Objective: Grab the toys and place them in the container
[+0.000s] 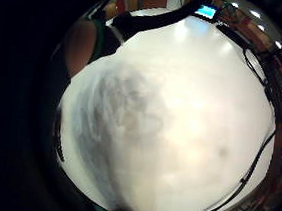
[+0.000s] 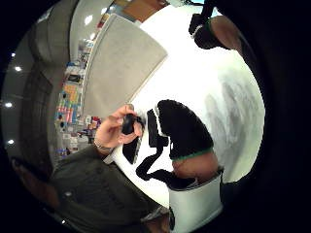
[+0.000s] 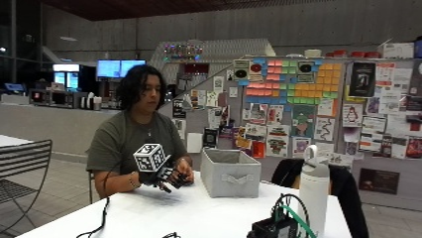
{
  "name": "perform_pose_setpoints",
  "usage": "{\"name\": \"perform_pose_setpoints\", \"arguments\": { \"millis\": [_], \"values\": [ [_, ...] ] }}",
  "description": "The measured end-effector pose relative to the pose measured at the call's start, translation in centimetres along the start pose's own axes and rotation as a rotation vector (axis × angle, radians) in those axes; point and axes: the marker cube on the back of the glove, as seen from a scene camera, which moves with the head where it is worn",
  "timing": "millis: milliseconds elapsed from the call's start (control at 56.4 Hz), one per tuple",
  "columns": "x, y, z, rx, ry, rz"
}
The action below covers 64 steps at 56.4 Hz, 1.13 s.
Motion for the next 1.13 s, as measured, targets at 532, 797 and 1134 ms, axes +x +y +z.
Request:
{"name": "perform_pose_setpoints", "arguments": {
  "millis": [532, 797, 1134],
  "values": [
    [0.58, -0.39, 0.27, 0.008, -0.003, 0.012],
    [0.68, -0.58, 0.25, 0.019, -0.006, 0.005],
    [0.51, -0.74, 0.2, 0.015, -0.009, -0.01]
  ]
}}
